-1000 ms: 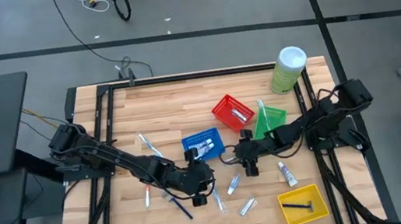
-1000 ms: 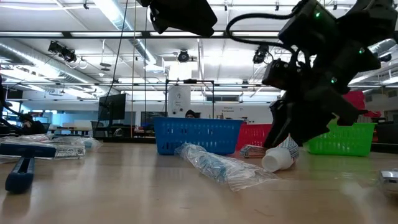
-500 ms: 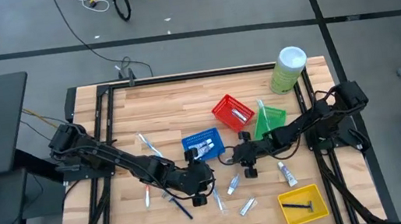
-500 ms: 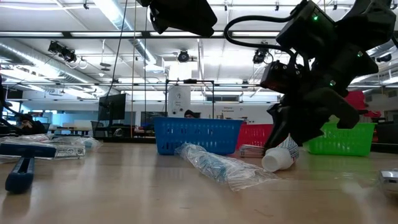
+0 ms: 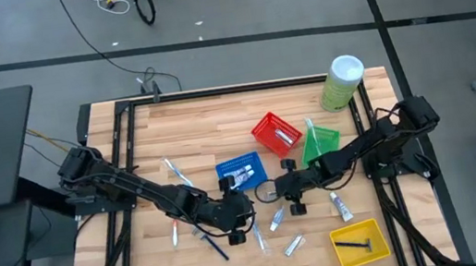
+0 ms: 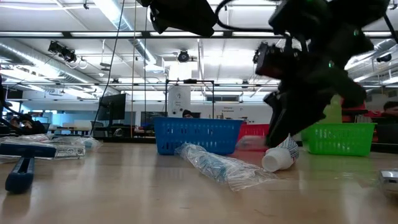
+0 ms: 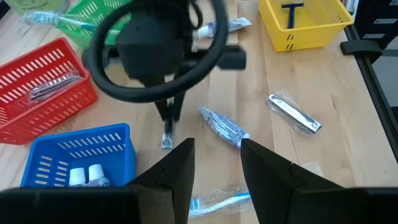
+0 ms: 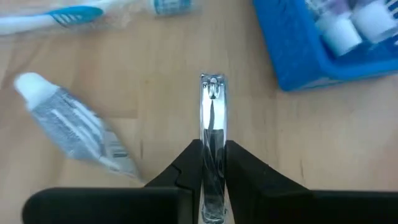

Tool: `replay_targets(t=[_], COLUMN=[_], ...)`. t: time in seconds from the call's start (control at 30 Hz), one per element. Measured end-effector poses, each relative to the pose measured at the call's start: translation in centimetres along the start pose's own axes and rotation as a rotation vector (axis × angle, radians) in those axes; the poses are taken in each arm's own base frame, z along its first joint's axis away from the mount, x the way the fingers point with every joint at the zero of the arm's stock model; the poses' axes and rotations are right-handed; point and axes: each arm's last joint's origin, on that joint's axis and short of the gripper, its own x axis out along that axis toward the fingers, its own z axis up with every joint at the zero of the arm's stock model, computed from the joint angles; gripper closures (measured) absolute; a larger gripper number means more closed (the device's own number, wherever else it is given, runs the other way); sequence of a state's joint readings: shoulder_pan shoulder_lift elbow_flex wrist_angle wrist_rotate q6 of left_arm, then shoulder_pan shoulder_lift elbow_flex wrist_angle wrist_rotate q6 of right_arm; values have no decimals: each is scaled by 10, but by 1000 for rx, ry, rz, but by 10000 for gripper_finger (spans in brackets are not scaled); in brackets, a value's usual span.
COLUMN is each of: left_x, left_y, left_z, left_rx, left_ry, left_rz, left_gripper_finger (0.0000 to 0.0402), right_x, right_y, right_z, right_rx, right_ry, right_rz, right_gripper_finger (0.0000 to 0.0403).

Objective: Pick & Place Travel size toiletries
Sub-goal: Put the silver nail cutter into the red bin

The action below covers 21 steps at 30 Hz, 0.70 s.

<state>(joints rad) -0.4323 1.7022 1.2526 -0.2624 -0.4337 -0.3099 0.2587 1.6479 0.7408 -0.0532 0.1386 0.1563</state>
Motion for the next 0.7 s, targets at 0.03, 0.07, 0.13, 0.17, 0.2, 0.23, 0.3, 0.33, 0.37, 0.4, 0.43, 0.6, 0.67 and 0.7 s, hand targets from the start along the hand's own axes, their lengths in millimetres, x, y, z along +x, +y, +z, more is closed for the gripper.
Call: replay_targets(t=[0.03, 0.07, 0.13, 0.17, 0.2, 0.23, 0.3, 0.33, 0.37, 0.4, 0.43, 0.6, 0.67, 0.7], left_x=[0, 0, 0, 0, 0, 0, 0, 0, 0, 0, 0, 0, 0, 0], left_y=[0, 0, 0, 0, 0, 0, 0, 0, 0, 0, -1, -1, -1, -1], left_z=[0, 0, 0, 0, 0, 0, 1, 1, 1, 1, 2, 4, 4, 4], left_rx=[0, 0, -1, 0, -1, -1, -3, -5, -5, -7, -9, -8, -2, -3], left_ry=[0, -1, -1, -1, -2, -2, -6, -9, -11, -13, -18, -34, -36, -38], left_rz=[1, 1, 0, 0, 0, -1, -1, -2, -2, -3, -6, -8, -8, -9], left_gripper_finger=[264, 264, 264, 264, 264, 264, 264, 264, 264, 264, 264, 264, 264, 264], right_x=[-7, -13, -29, -38, -46, -53, -64, -69, -72, -75, -76, -74, -72, -71], right_y=[0, 0, -1, -2, -4, -6, -14, -18, -22, -27, -31, -56, -68, -74], right_z=[4, 8, 18, 22, 26, 29, 31, 33, 34, 34, 34, 36, 35, 35], right_rx=[0, 3, 17, 27, 37, 53, 102, 138, 171, 189, 200, 274, 306, 322], right_ry=[26, 49, 71, 78, 75, 63, 19, -15, -51, -70, -78, -80, -68, -61], right_rz=[-9, -20, -46, -78, -118, -169, -304, -384, -453, -513, -559, -633, -660, -673], right_gripper_finger=[345, 345, 345, 345, 345, 345, 345, 345, 345, 345, 345, 341, 340, 340])
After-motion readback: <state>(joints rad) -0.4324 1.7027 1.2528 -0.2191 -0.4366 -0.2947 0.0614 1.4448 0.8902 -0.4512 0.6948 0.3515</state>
